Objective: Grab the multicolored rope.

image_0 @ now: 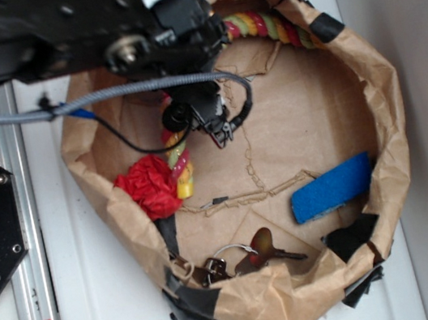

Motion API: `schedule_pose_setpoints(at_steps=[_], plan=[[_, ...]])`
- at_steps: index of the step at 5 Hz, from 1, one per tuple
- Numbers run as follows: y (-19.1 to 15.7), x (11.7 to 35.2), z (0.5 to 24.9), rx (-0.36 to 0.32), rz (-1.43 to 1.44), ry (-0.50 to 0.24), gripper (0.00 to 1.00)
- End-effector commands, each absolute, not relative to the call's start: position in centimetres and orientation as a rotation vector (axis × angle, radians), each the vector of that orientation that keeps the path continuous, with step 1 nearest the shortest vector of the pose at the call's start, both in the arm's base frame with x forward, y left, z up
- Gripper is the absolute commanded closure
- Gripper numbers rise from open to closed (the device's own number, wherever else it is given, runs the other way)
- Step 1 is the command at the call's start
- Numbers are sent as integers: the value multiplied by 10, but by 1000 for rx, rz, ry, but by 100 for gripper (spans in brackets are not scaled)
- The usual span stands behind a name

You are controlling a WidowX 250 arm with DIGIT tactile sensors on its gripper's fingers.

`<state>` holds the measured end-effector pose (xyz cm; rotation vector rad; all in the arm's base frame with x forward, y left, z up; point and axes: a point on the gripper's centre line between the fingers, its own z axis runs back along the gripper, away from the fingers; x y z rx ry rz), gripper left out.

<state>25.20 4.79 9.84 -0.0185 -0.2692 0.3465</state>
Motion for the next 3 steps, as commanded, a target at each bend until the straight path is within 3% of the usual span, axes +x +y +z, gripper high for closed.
schedule_pose_setpoints(at_steps=[1, 3], plan=[[47, 251, 180, 36, 201, -260, 100], [45, 259, 182, 65, 209, -213, 100]])
